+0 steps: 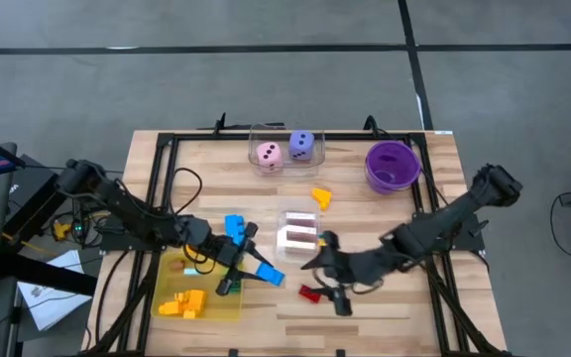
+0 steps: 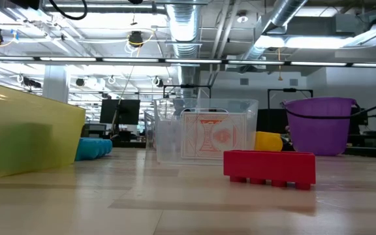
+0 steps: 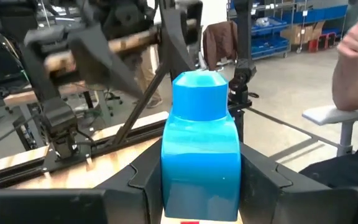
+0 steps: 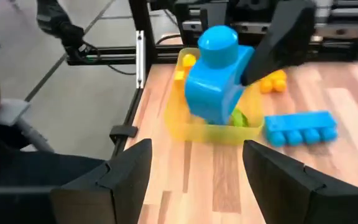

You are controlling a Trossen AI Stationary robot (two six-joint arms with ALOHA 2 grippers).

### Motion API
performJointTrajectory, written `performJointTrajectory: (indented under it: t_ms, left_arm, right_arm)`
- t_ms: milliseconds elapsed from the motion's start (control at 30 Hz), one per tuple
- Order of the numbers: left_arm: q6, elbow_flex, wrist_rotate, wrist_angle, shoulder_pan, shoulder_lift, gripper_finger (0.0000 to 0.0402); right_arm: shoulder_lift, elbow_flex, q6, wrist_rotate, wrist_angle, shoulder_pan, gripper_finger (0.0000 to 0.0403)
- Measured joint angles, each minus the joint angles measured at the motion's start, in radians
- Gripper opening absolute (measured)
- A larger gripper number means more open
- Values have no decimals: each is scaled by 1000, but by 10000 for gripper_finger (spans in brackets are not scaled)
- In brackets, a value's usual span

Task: Pick & Place Toys
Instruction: Put the light blue game piece into the yellow bin

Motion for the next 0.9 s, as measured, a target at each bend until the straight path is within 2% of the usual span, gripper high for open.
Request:
performJointTrajectory:
  t_ms: [67, 233, 333, 467, 667, 767, 900]
  left_arm:
    - [0, 0, -1, -34, 0, -22, 142]
    - [-32, 0, -59, -219, -14, -119, 142]
    - [-53, 0, -115, -358, -44, -189, 142]
    - [-99, 0, -168, -523, -100, -254, 140]
    - [-228, 0, -269, -757, -167, -273, 142]
    - [-291, 0, -281, -853, -174, -273, 142]
    - [-346, 0, -282, -899, -174, -273, 142]
  right_arm:
    - [-29, 0, 30, 98, -32, 43, 244]
    - [-97, 1, 98, 462, -193, 172, 244]
    - [-111, 0, 169, 601, -292, 235, 244]
    - [-112, 0, 217, 680, -338, 284, 244]
    - [-112, 0, 219, 707, -334, 297, 244]
    - [-112, 0, 219, 708, -336, 297, 244]
    - [-112, 0, 219, 709, -336, 296, 244]
